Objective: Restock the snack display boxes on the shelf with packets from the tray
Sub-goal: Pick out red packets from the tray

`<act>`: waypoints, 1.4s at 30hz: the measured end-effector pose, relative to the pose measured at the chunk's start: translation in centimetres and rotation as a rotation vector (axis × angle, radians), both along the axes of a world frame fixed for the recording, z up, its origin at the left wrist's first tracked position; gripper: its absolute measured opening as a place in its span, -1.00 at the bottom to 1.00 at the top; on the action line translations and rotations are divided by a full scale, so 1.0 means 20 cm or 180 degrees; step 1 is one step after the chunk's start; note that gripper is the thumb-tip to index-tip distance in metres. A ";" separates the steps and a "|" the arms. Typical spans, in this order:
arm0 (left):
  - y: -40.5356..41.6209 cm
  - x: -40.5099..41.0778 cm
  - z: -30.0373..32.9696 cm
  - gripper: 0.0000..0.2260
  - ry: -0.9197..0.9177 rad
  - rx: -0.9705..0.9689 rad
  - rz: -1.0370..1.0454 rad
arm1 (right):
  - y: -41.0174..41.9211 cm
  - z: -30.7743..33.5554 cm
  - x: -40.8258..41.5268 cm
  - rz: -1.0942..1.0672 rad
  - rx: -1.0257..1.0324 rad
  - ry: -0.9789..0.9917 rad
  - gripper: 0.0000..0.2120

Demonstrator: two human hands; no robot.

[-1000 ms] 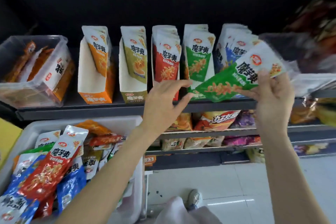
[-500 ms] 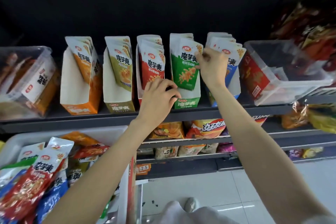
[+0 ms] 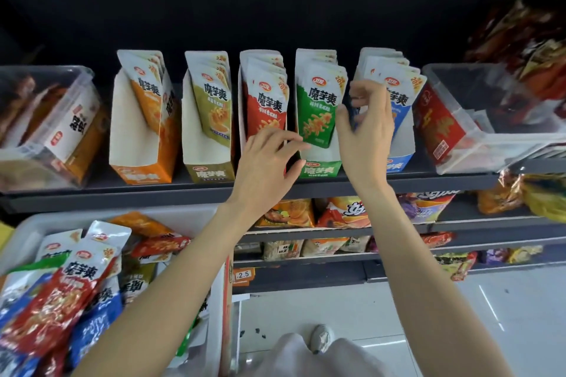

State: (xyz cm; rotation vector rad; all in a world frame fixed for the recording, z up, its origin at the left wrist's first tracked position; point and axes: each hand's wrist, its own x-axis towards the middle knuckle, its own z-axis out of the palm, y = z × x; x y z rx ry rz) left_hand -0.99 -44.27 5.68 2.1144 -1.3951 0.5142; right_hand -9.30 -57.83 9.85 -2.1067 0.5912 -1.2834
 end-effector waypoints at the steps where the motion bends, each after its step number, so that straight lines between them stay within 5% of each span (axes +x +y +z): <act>1: 0.04 -0.01 0.01 -0.79 0.0076 -0.0139 0.0012 | 0.07 0.00 -0.04 0.0116 -0.0044 0.0010 -0.78; 8: 0.61 -0.09 -0.09 -0.81 0.0555 -0.1009 0.0736 | 0.57 -0.15 -0.14 0.1730 -0.0090 0.0989 -0.87; 15: 1.29 -0.02 -0.39 -0.70 0.1015 0.0661 0.1834 | 1.00 -0.42 0.06 0.2711 -0.0367 0.2301 -0.75; 22: 1.52 0.07 -0.47 -0.68 0.1114 0.1178 0.2150 | 1.21 -0.63 0.33 0.1854 -0.1428 0.3783 -0.55; 25: 1.54 0.09 -0.47 -0.62 0.1129 0.1392 0.2043 | 1.22 -0.61 0.38 0.1624 -0.1723 0.4138 -0.65; 27: 1.53 0.09 -0.46 -0.62 0.1198 0.1287 0.2023 | 1.21 -0.56 0.40 0.1506 -0.1823 0.4025 -0.71; 30: 1.51 0.09 -0.41 -0.54 0.1356 0.0562 0.1799 | 1.15 -0.47 0.37 0.1266 -0.1978 0.2892 -0.79; 32: 1.47 0.08 -0.34 -0.45 0.1218 0.0186 0.1279 | 1.12 -0.40 0.29 0.1413 -0.1341 0.2205 -0.85; 35: 1.38 0.03 -0.25 -0.40 0.0723 0.0246 0.0554 | 1.05 -0.23 0.19 0.2224 0.1303 0.2256 -0.86; 38: 1.30 0.00 -0.23 -0.63 0.0499 -0.0206 0.0493 | 0.98 -0.15 0.15 0.2680 0.2780 0.2116 -0.86; 40: 1.27 -0.02 -0.18 -0.75 0.0909 -0.0658 0.0802 | 0.96 -0.12 0.11 0.2833 0.3444 0.1913 -0.81; 42: 1.23 -0.03 -0.10 -0.81 0.2091 -0.0906 0.1016 | 0.92 -0.11 0.09 0.2792 0.3758 0.1629 -0.67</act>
